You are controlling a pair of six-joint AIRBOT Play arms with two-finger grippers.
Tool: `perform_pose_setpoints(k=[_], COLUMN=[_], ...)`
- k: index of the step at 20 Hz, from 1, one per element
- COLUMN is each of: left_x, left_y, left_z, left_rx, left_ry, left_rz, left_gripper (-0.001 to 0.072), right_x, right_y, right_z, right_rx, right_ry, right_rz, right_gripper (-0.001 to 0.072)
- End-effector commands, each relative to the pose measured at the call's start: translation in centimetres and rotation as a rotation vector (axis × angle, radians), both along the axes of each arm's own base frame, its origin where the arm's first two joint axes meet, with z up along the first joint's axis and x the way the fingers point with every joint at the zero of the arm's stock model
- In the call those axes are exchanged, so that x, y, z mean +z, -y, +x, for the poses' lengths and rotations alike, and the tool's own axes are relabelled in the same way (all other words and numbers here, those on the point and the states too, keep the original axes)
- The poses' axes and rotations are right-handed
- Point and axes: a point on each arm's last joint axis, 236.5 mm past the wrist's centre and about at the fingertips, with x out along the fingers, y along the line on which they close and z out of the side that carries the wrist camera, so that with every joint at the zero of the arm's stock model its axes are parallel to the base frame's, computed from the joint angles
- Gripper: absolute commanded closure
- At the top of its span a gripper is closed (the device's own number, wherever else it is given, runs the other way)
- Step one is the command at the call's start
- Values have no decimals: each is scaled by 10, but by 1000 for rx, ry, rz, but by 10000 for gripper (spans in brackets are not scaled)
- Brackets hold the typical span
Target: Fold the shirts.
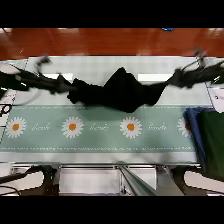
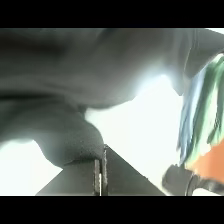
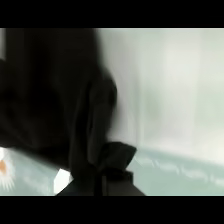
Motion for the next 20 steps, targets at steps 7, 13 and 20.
perform_pose_setpoints(k=[7, 13, 20], left_x=[369, 475, 501], left_y=[-80, -44, -54], left_z=[-58, -180, -269], left_rx=[330, 420, 507], left_ry=[909, 1305, 1455], left_rz=[204, 379, 506], left_gripper=[692, 691, 692], right_x=[360, 435, 429], right_y=[-6, -17, -26], right_z=[-107, -221, -273], right_rx=[-88, -181, -176], right_ry=[867, 1169, 1187], right_rz=[-231, -364, -427], right_gripper=[683, 683, 683])
